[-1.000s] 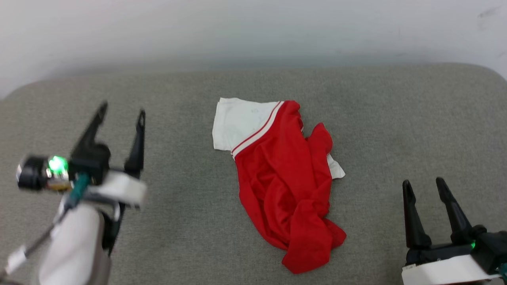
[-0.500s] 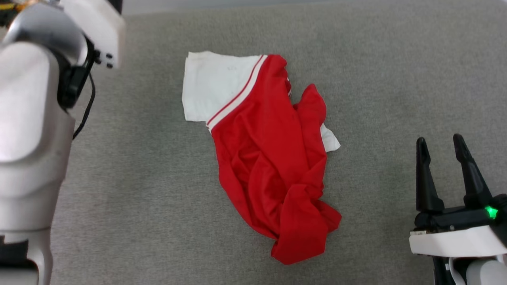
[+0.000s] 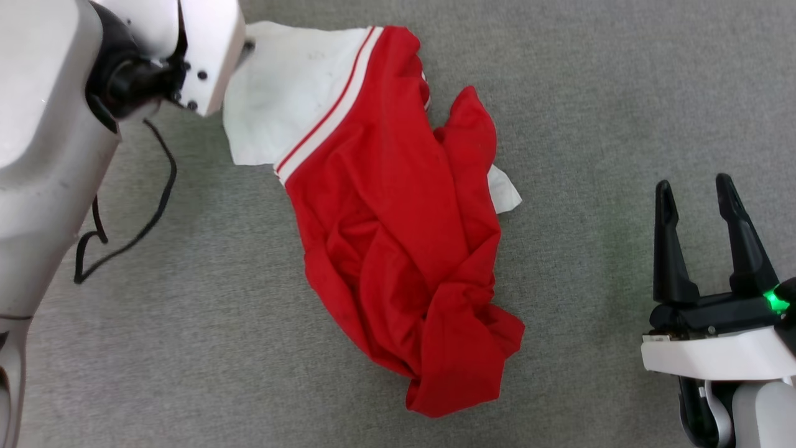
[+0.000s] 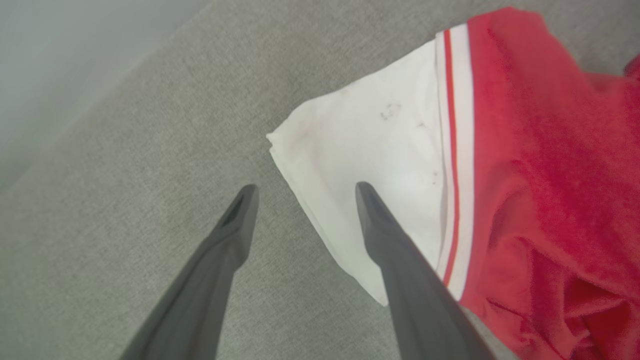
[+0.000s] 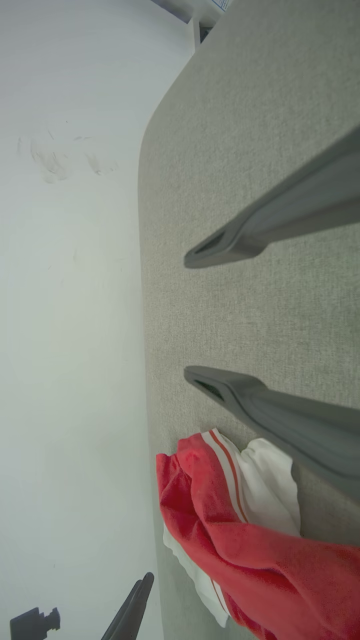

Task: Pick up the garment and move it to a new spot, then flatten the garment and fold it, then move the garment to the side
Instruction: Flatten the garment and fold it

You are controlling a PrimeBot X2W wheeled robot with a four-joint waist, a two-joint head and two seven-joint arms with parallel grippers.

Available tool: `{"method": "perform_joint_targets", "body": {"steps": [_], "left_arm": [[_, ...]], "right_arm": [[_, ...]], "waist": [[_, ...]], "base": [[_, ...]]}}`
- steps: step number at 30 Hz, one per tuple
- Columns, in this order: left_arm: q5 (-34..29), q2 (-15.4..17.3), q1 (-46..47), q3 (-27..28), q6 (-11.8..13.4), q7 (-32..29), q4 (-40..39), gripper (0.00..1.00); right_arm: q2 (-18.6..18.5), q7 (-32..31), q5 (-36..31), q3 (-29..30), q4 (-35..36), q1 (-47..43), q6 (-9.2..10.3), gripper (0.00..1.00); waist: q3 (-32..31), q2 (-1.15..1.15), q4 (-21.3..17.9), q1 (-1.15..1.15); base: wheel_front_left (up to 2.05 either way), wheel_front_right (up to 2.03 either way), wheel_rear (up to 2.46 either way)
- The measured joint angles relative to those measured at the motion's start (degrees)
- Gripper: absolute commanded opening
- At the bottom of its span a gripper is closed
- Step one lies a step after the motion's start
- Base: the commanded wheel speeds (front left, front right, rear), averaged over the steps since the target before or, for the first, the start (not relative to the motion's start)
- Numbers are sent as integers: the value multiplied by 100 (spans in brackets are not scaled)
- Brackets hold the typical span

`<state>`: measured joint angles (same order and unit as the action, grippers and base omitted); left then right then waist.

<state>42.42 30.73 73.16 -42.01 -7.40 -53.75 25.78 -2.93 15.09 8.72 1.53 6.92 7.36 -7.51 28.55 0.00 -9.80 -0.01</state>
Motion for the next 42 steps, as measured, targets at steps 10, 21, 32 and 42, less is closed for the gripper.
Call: {"method": "perform_joint_targets", "body": {"steps": [10, 21, 32, 42], "left_arm": [[616, 310, 114, -978, 0, -746, 130, 100], [1027, 318, 143, -1503, 0, -34, 113, 0], [1525, 1184, -526, -1844, 0, 924, -713, 0], [2018, 2273, -2126, -2040, 212, 1318, -1412, 0]], "right_arm": [[1, 0, 40, -62, 9, 183, 0, 100], [1, 0, -22, -12, -67, 183, 0, 100], [2, 0, -205, 19, -214, -196, 0, 100], [1, 0, -286, 47, -318, -491, 0, 100]], "waist": [[410, 0, -210, 1], [193, 0, -60, 0], [-641, 0, 538, 1], [-1193, 0, 942, 2]], "base": [[0, 0, 0], [0, 0, 0], [0, 0, 0], [0, 0, 0]]}}
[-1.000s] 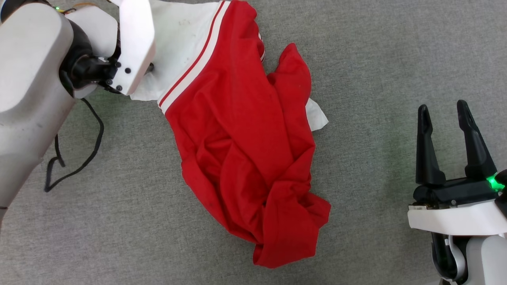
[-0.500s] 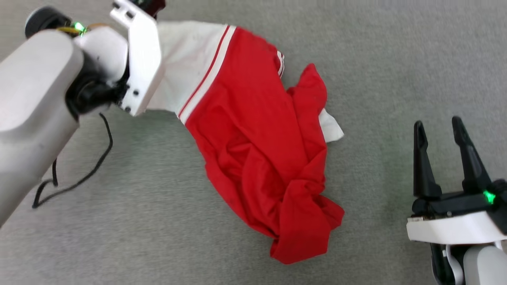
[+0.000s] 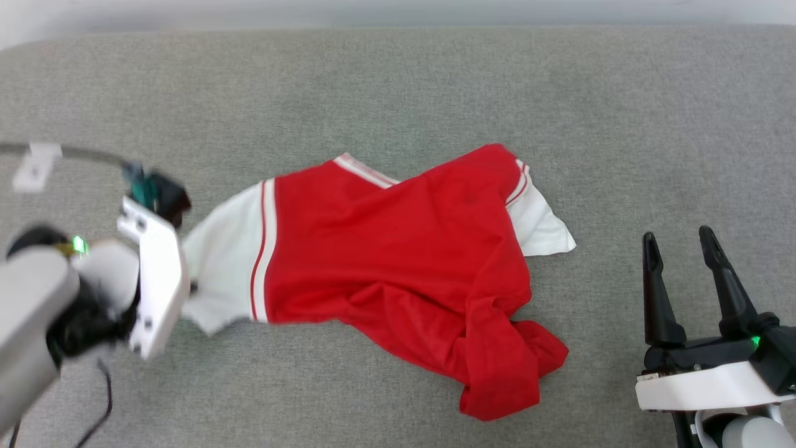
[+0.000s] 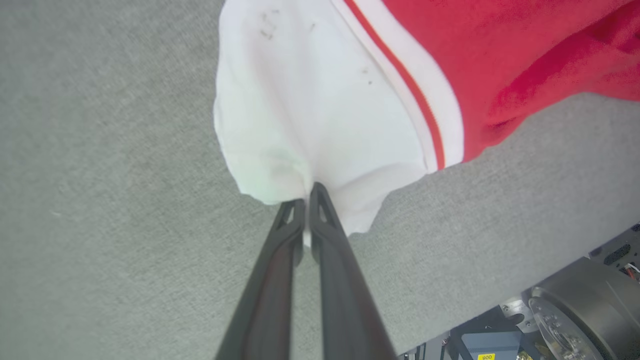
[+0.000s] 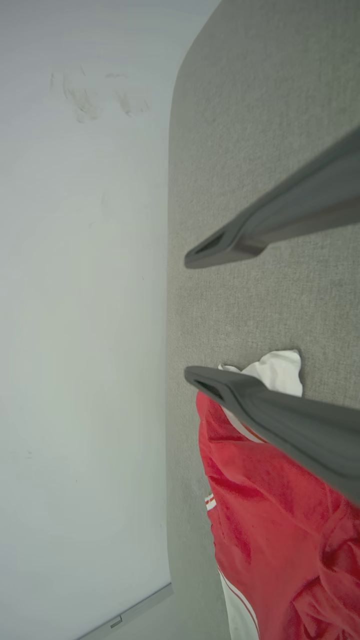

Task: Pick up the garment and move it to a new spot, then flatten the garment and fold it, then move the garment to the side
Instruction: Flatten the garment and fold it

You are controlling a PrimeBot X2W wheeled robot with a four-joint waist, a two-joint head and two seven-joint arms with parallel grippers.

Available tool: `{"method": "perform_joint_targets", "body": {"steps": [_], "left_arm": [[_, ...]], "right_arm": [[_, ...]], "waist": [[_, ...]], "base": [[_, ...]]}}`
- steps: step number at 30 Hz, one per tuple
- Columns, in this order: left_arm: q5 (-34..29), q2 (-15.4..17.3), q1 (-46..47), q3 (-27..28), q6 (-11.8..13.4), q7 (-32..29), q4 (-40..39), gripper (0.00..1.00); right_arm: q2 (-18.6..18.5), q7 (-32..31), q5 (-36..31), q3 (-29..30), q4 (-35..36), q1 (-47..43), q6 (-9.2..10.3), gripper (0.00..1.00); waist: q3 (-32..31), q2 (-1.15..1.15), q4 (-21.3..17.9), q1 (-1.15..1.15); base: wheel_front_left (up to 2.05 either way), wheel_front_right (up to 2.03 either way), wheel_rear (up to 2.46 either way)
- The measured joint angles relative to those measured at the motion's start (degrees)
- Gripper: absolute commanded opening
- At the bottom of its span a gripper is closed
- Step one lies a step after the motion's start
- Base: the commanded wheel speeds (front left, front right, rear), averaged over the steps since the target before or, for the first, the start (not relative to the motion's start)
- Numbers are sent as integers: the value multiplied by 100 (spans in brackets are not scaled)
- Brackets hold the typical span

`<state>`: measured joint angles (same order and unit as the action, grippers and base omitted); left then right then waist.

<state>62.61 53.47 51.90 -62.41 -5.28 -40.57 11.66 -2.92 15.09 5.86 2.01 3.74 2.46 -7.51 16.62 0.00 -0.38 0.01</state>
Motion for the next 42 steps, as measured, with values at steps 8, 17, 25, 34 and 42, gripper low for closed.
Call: {"method": "perform_joint_targets", "body": {"steps": [8, 17, 25, 34, 42], "left_arm": [[272, 137, -920, -302, 202, 142, -143, 0], [116, 469, -391, 98, 225, 350, -325, 100], [-78, 330, 643, 556, 278, 280, -370, 100], [-336, -655, 1378, 264, 55, -280, 37, 100], [-386, -1174, 1536, -261, -138, -721, 144, 100]], "right_arm": [[1, 0, -25, -18, -71, -35, 0, 100], [0, 0, -41, 38, -97, -64, 0, 100], [0, 0, -20, 16, -52, -16, 0, 100], [1, 0, -4, -67, 14, 235, 0, 100], [0, 0, 54, -41, 76, 355, 0, 100]], "waist": [[-87, 0, 1, 0], [-220, 0, -82, 0], [-63, 0, -147, 0], [347, 0, -365, 0], [701, 0, -613, -1]], "base": [[0, 0, 0], [0, 0, 0], [0, 0, 0], [0, 0, 0], [0, 0, 0]]}}
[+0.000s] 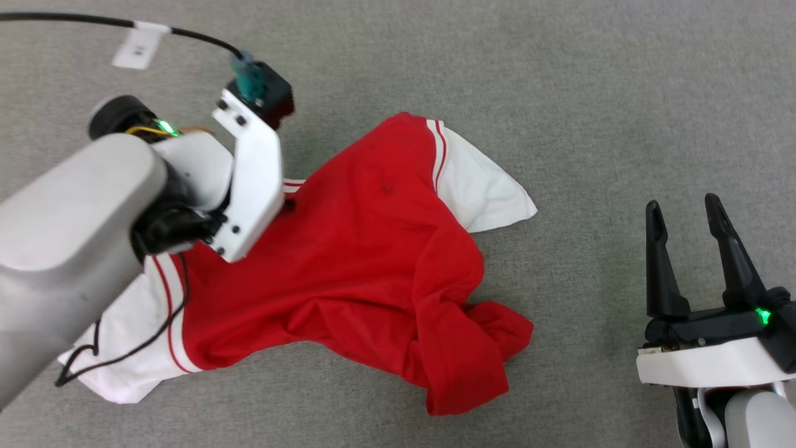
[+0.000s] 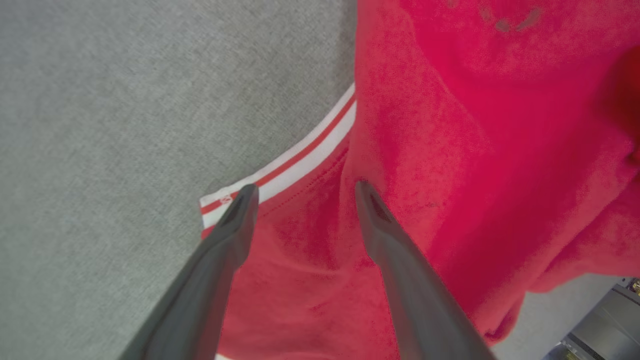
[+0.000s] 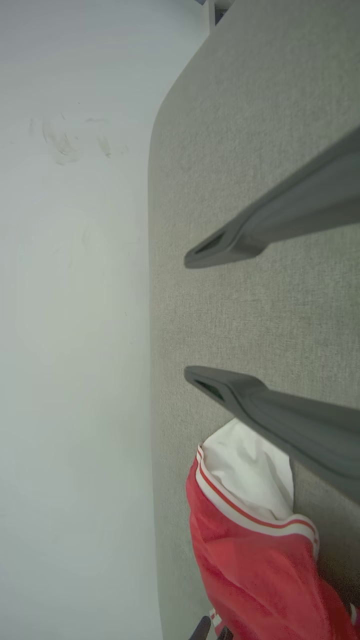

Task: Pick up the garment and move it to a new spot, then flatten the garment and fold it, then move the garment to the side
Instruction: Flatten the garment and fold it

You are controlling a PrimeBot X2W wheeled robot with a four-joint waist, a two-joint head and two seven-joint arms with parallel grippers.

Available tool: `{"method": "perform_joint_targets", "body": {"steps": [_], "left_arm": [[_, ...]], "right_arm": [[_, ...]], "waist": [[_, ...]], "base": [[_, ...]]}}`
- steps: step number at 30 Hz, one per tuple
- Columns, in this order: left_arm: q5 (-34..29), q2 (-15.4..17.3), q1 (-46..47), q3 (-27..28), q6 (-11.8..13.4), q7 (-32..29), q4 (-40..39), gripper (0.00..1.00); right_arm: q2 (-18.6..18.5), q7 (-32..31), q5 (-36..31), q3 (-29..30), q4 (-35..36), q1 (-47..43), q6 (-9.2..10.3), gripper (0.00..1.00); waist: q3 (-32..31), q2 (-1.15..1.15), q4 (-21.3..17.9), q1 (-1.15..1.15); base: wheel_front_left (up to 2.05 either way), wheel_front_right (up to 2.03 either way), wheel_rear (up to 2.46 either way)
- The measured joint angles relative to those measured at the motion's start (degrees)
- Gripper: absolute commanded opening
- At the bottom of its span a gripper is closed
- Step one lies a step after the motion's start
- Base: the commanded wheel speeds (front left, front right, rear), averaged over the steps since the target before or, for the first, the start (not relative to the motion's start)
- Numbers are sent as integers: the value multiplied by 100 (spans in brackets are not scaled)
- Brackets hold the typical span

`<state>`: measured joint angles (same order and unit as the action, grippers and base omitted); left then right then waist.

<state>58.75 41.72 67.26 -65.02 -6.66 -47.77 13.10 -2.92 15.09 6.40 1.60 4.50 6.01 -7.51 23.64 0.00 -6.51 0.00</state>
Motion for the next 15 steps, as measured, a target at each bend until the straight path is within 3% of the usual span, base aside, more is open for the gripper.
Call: {"method": "perform_joint_targets", "body": {"steps": [10, 11, 12, 15], "left_arm": [[-177, -212, 4, -517, -51, -97, 202, 100], [-226, -208, 19, -549, -54, -83, 197, 33], [-254, -198, 27, -579, -67, -33, 197, 0], [-302, -202, 105, -669, -66, 257, 209, 0]], "right_arm": [[0, 0, 54, -32, 12, 107, 0, 100], [0, 0, 60, -34, 9, 107, 0, 100], [0, 0, 60, -36, -1, 108, 0, 100], [0, 0, 60, -32, -36, 107, 0, 100]], "waist": [[319, 0, -188, 0], [330, 0, -200, 0], [333, 0, -206, 0], [292, 0, -205, 0]], "base": [[0, 0, 0], [0, 0, 0], [0, 0, 0], [0, 0, 0]]}}
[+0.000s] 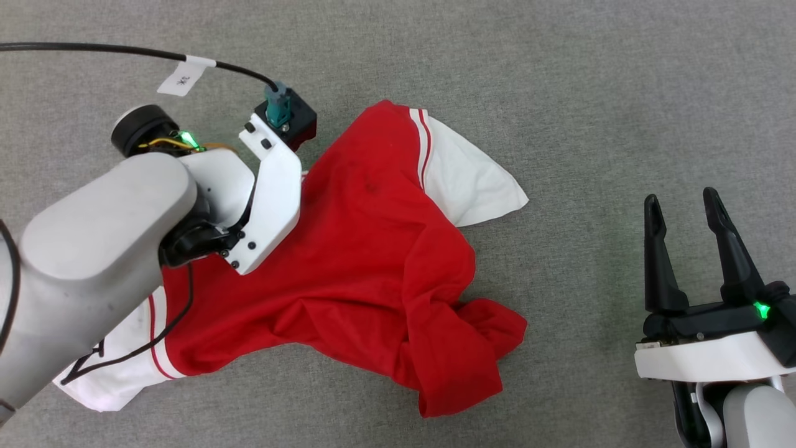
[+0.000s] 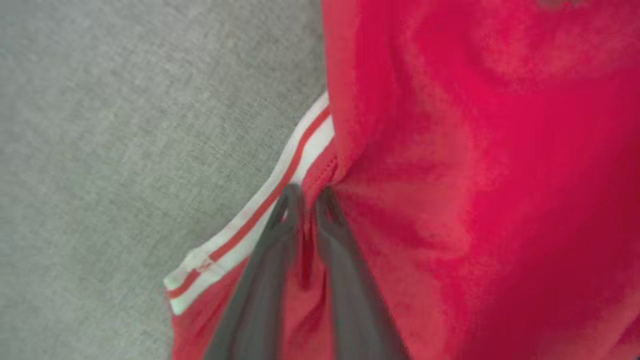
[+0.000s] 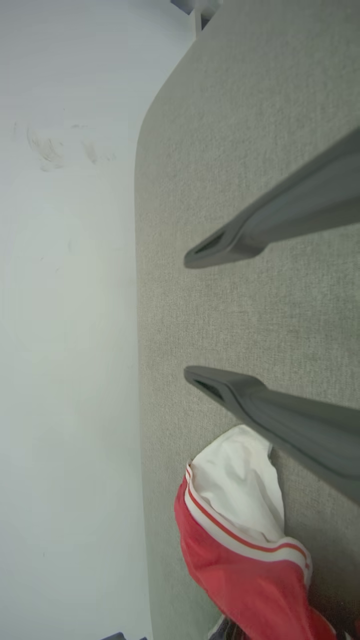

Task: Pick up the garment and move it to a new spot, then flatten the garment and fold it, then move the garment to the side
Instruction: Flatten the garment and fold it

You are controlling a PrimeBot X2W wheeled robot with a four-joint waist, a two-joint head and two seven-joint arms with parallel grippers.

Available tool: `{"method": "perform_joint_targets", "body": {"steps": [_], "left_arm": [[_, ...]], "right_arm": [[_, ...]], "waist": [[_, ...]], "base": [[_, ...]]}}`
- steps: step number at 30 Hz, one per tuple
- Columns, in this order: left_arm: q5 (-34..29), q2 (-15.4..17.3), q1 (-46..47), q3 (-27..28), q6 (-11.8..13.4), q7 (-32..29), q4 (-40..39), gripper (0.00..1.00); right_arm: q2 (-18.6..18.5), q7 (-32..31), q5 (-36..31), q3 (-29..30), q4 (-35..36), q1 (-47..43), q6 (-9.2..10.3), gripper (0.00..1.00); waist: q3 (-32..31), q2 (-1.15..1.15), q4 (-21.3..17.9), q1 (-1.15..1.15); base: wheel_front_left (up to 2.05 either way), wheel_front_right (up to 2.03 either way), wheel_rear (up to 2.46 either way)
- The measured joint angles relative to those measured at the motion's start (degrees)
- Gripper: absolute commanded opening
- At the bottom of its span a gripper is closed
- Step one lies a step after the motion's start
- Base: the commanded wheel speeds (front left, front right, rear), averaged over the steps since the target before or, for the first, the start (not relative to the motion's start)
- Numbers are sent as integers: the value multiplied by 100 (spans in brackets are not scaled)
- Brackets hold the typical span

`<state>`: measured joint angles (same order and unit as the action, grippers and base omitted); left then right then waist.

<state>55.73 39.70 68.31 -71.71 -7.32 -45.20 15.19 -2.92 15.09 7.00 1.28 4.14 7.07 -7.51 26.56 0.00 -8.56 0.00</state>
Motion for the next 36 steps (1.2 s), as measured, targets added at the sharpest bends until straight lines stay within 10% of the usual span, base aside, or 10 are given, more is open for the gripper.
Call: {"method": "perform_joint_targets", "body": {"steps": [10, 21, 22, 23, 29, 36], "left_arm": [[-185, 7, 622, 370, -8, 1480, 547, 0], [-129, -437, -35, 68, -7, 1813, 1594, 0], [-124, -456, -44, 59, -7, 1845, 1648, 6], [-123, -476, -63, 46, -7, 1895, 1697, 100], [-301, -565, -102, 249, 51, 3138, 1794, 100], [-474, -348, -303, 883, 843, 4953, 1407, 100]], "right_arm": [[0, 0, -15, 14, -24, -3, 0, 100], [0, 0, -21, -41, -54, -21, 0, 100], [0, 0, -40, -51, -55, -18, 0, 100], [0, 0, -54, -65, -54, -8, 0, 100], [1, 0, -332, -91, 32, 209, 0, 100], [-1, 0, -928, -4, 141, 726, 0, 100]], "waist": [[-246, 0, -29, -1], [-229, 0, -181, -1], [-243, 0, -179, 0], [-264, 0, -178, -1], [-518, 0, -94, -1], [-901, 0, 178, 0]], "base": [[0, 0, 0], [0, 0, 0], [0, 0, 0], [0, 0, 0], [0, 0, 0], [0, 0, 0]]}}
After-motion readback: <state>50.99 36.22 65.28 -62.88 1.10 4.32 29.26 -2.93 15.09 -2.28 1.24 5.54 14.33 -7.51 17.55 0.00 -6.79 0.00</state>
